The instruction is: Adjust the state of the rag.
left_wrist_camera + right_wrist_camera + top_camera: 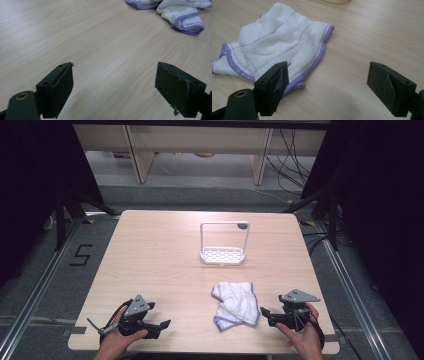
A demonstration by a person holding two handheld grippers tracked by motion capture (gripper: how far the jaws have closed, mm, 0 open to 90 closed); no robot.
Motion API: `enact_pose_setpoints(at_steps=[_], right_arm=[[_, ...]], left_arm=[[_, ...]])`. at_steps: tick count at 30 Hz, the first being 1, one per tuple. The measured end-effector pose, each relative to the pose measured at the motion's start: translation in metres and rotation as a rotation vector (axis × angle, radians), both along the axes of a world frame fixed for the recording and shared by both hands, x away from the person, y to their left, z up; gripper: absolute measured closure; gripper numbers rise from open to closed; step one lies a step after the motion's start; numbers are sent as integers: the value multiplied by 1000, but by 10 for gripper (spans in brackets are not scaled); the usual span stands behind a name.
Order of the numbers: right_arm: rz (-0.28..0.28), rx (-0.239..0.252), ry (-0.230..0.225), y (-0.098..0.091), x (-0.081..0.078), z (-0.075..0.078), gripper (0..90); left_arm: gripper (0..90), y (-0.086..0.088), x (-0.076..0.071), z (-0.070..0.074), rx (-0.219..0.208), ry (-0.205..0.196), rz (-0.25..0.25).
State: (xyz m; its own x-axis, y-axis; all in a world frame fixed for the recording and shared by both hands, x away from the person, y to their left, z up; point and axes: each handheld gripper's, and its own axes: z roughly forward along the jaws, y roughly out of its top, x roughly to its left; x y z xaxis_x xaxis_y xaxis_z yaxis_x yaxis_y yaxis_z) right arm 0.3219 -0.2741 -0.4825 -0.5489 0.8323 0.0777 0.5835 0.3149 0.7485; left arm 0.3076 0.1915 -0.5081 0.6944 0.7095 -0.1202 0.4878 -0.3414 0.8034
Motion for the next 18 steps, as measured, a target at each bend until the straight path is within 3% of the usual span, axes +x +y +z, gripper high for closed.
enact_pose_setpoints(at_steps=[3,6,7,8,9,10,12,14,15,16,18], right_arm=[[-17,21,6,4,-2,1,184],[18,11,-7,4,0,2,186],[24,9,-5,6,0,3,187],[30,12,-8,11,0,6,191],[38,12,-12,12,1,6,195],[56,9,-20,14,1,8,198],[51,8,-25,21,0,11,204],[72,8,-27,26,0,13,215],[57,24,-8,31,-2,14,219],[85,14,-25,32,1,14,226],[99,6,-25,34,1,15,237]], left_arm=[[147,2,0,1,34,6,-16],[147,1,0,1,34,9,-17],[147,1,0,1,30,11,-14],[147,-2,0,0,-9,7,0],[147,-2,-1,0,-4,8,-2],[147,0,0,1,38,13,-25],[147,-3,-1,0,18,16,-8],[147,-3,-1,1,42,19,-29],[147,-5,-2,0,20,23,-22],[147,-4,-2,1,29,17,-35],[147,-6,-3,0,8,23,-23]])
